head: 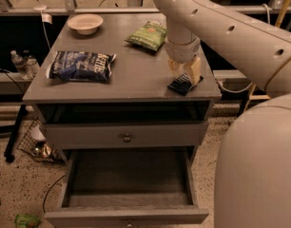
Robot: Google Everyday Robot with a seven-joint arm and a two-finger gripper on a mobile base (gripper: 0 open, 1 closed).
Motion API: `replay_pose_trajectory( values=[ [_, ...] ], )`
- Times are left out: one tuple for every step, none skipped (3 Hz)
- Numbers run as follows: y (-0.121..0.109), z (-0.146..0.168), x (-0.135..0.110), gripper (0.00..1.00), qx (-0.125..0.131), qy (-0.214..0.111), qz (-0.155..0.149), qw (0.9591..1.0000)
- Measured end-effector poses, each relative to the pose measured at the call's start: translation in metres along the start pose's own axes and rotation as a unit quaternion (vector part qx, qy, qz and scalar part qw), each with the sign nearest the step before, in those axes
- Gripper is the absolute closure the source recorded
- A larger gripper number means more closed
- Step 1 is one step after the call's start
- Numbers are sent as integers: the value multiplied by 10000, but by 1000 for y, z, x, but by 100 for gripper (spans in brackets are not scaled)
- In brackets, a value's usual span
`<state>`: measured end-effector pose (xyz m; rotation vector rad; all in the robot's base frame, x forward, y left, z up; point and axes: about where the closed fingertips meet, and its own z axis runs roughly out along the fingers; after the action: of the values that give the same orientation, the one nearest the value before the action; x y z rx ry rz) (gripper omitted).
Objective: Place rxbar blueberry into middle drawer
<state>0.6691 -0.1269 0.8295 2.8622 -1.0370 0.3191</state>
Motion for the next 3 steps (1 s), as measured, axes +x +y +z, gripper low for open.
replay_pose_trajectory(
  values=[
    [12,-36,-9,100,333,-302,378,9983],
    [35,-84,-26,100,804,-850,1122,9868],
    [50,-99,-46,100,983,-1394,1959,9657]
  ],
)
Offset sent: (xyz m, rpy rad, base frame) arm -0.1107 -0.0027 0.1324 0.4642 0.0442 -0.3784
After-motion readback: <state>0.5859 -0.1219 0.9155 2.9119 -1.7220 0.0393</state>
